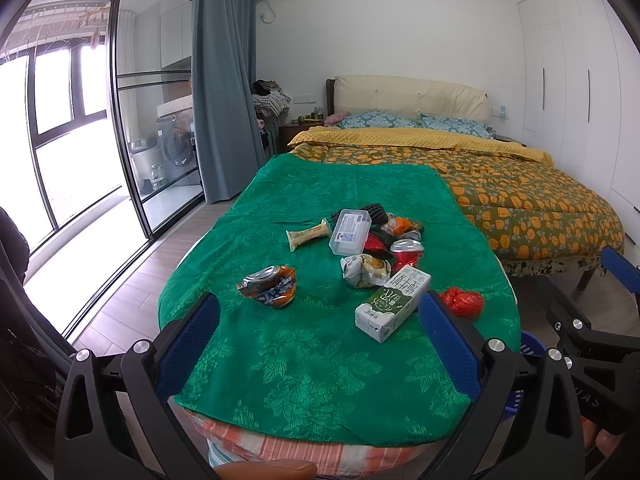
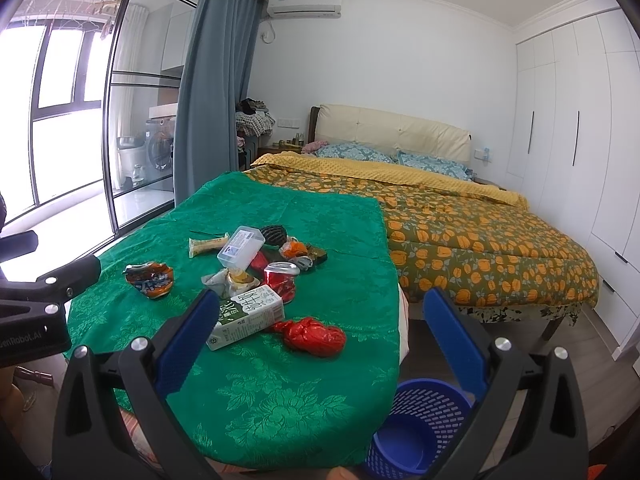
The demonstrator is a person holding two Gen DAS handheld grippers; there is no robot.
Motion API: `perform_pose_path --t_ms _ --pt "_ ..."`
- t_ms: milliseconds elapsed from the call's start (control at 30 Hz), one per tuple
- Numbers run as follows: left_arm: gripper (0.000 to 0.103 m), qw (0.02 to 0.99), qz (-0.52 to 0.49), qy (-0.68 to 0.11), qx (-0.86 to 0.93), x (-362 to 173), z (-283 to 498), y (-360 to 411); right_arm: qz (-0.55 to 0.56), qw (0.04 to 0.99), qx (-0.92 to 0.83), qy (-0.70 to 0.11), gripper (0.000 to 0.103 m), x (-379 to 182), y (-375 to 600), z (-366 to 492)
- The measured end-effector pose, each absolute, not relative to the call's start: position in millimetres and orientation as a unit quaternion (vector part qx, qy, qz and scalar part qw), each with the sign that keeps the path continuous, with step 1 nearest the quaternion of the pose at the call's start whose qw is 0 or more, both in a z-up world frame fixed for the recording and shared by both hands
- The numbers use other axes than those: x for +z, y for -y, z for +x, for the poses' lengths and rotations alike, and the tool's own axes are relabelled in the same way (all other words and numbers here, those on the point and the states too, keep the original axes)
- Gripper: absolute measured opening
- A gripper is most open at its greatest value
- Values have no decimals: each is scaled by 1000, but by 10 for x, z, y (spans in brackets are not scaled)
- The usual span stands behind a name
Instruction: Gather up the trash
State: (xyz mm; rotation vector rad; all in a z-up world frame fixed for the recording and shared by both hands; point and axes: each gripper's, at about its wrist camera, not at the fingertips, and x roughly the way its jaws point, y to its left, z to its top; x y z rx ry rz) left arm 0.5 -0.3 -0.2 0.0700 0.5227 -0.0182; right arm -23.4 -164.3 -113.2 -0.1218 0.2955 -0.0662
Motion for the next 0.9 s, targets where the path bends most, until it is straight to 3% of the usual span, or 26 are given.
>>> perform_pose_path --t_ms 900 --pt "99 965 36 -259 -8 0 4 5 -62 987 -33 -145 98 -1076 1652 -262"
